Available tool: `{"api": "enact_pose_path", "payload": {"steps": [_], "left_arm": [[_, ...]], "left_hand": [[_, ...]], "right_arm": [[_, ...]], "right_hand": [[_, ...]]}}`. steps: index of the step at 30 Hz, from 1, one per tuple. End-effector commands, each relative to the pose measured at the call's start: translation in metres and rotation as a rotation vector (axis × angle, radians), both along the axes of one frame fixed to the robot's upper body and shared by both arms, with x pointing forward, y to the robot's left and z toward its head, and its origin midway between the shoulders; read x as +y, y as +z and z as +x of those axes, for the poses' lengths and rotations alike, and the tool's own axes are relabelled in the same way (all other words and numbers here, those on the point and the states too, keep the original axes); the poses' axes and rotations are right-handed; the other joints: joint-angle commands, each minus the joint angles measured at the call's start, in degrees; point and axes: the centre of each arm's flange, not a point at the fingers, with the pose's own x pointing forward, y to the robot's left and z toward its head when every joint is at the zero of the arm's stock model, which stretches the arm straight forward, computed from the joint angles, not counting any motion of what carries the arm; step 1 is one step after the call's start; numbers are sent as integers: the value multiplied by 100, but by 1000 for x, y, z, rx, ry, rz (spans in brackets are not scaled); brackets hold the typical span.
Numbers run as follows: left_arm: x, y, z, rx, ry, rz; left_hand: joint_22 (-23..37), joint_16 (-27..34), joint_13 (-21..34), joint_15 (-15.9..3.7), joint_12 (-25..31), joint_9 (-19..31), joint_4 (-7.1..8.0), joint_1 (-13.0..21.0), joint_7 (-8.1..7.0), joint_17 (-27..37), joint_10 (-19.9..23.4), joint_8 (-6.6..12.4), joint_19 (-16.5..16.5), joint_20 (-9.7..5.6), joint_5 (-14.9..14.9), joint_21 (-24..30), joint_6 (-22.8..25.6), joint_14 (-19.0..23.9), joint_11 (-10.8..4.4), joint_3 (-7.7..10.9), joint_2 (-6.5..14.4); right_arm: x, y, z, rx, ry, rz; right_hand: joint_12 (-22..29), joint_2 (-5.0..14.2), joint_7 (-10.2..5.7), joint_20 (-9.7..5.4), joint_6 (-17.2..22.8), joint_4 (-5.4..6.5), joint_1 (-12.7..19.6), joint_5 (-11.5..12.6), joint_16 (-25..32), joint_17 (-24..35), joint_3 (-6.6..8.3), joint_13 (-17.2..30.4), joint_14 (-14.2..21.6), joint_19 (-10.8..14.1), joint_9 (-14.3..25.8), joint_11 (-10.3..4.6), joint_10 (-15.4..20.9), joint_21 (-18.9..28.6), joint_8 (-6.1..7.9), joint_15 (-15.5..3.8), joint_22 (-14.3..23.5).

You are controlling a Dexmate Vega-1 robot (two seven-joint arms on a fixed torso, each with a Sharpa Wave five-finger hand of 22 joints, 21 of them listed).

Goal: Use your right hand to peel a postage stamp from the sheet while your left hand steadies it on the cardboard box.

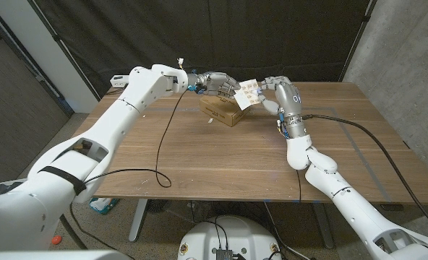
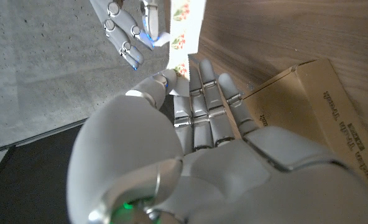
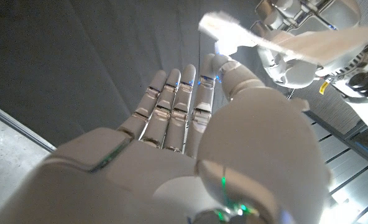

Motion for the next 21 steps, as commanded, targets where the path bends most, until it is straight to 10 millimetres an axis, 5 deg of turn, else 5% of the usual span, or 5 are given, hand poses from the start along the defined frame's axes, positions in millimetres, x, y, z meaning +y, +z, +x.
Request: {"api": "enact_pose_path", "payload": {"steps": [1,6,14,19,21], "left_arm": [[4,3,2,-108,-110,156],[8,2,1,-101,-82,130],[23,-7,-2,-107,28,88],[32,-10,-5,-142,84,52],[35,-12,-5,-140,90,35]], "left_hand": [[0,179,235,73,-6,443,8,114,7,43,230,-194,-70,-1,-56,76,1166,19,14,-79,-55],[-18,169,196,-79,-235,418,46,111,-1,-103,163,-398,-18,-91,-68,73,1194,-22,-8,-100,-17],[-100,-237,-375,-1094,-539,132,104,-112,-107,-403,235,-865,126,-376,41,-50,1231,11,-1169,142,56],[-105,-300,-451,-1094,-559,198,44,-67,-80,-412,230,-849,126,-400,57,-69,1215,32,-1081,212,51],[-107,-378,-541,-1183,-574,92,101,-171,-293,-414,249,-892,142,-455,58,-83,1283,48,-1332,227,35]], "right_arm": [[-2,-3,0,-33,36,69],[-1,-3,0,-38,40,79],[0,-5,-3,-56,58,160],[3,-7,-3,-83,74,189],[4,-7,-4,-84,82,189]], "right_hand": [[-40,161,386,-281,224,-110,233,-431,54,118,-125,51,-114,-80,119,416,-368,125,-9,-160,36],[35,209,118,-298,251,-59,212,-775,117,162,-239,79,-18,-96,207,-24,-218,237,50,-443,32],[253,273,-970,-393,310,-25,44,-1204,280,365,-533,195,291,-80,483,-1467,139,548,211,-1016,3],[205,338,-1104,-348,73,49,-100,-1221,215,356,-576,227,273,-89,532,-1512,-42,624,134,-986,0],[225,354,-1322,-306,48,92,-204,-1222,197,353,-607,242,305,-70,558,-1600,-17,670,140,-990,-7]]}}
